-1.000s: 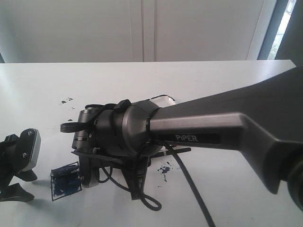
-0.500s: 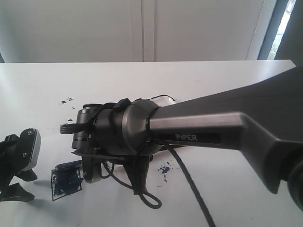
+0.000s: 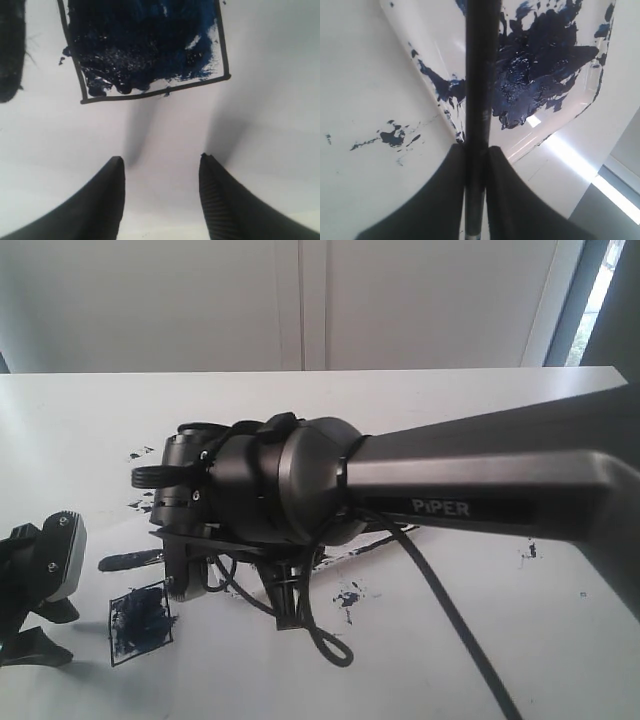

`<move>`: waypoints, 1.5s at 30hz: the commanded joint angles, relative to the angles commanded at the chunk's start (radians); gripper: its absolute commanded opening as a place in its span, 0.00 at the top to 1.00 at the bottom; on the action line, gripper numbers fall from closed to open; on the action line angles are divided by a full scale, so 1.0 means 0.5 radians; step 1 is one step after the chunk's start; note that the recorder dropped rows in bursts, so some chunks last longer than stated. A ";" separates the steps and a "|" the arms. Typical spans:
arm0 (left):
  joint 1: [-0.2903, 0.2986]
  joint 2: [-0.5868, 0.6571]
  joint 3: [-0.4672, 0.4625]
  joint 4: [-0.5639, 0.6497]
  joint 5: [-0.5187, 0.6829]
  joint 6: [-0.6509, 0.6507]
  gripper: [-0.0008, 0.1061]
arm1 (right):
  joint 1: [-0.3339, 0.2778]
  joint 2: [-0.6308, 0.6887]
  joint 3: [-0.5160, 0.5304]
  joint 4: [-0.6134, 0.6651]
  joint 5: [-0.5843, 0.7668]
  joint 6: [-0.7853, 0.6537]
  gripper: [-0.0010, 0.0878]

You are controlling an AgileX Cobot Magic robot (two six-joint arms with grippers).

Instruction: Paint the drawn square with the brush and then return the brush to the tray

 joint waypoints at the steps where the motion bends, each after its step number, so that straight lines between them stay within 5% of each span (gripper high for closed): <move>1: 0.000 0.000 0.000 0.000 -0.004 0.000 0.51 | 0.000 0.000 0.000 0.055 0.007 -0.015 0.99; 9: 0.000 0.000 0.000 -0.009 -0.009 0.000 0.51 | 0.057 0.012 0.053 0.141 0.042 -0.039 0.99; 19: 0.000 0.000 0.000 -0.011 0.000 -0.008 0.51 | 0.125 0.050 0.108 -0.056 0.076 -0.051 0.99; 45: 0.000 0.000 0.000 -0.014 0.004 -0.008 0.51 | 0.125 0.150 0.108 -0.137 0.008 -0.022 0.99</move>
